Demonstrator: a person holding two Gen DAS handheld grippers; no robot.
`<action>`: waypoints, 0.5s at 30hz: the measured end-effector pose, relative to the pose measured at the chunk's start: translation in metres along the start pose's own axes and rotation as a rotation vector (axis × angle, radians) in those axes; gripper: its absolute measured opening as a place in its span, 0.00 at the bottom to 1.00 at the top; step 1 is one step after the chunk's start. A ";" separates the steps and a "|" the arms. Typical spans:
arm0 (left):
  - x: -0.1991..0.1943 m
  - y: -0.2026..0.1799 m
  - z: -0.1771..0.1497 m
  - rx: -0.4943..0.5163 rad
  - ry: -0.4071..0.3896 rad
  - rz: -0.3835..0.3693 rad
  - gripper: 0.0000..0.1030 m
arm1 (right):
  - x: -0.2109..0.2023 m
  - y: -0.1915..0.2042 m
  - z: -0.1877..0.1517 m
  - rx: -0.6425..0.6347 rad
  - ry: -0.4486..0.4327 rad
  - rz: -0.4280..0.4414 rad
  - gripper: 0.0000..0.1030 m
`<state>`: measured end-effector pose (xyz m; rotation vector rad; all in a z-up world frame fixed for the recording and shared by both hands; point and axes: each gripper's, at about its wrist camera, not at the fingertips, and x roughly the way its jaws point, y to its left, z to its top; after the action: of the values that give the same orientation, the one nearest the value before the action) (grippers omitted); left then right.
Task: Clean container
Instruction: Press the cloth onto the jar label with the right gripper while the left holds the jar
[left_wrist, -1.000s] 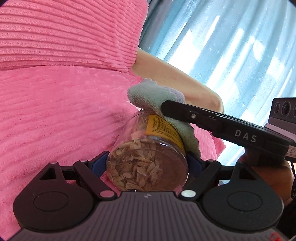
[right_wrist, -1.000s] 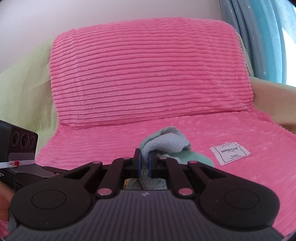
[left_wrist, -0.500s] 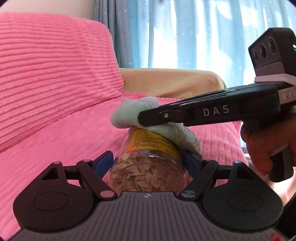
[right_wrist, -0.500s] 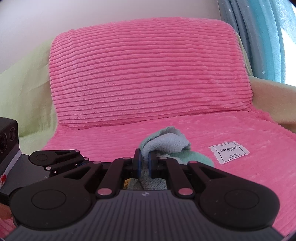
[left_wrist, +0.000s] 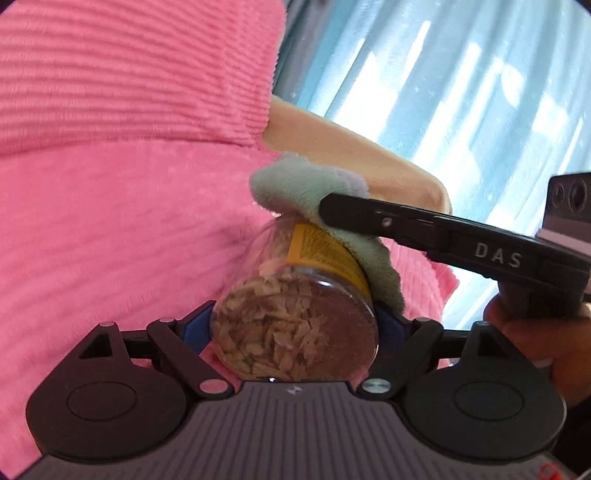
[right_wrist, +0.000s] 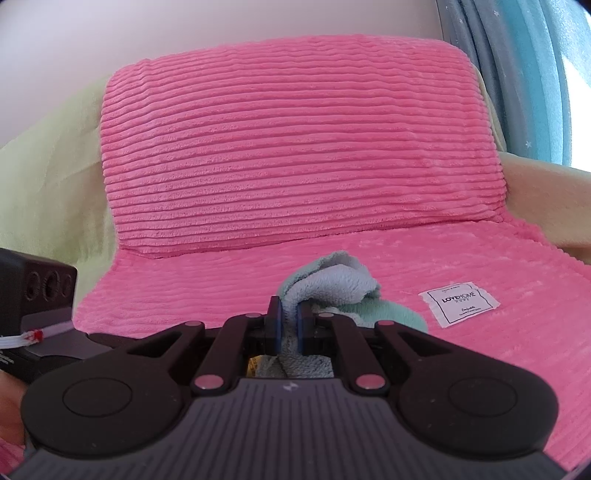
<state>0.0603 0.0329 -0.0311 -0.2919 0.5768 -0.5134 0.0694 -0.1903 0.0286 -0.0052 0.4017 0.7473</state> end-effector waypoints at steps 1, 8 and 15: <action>0.000 -0.003 0.000 0.024 -0.008 0.012 0.84 | 0.000 0.000 0.000 0.000 0.000 0.001 0.05; 0.000 -0.052 -0.012 0.499 -0.032 0.236 0.84 | -0.001 0.000 0.000 0.004 0.004 0.005 0.06; 0.002 -0.054 -0.016 0.537 -0.008 0.242 0.84 | -0.002 0.003 0.000 0.014 0.006 0.030 0.07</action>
<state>0.0322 -0.0155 -0.0237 0.2829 0.4391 -0.4142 0.0660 -0.1898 0.0301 0.0118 0.4132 0.7739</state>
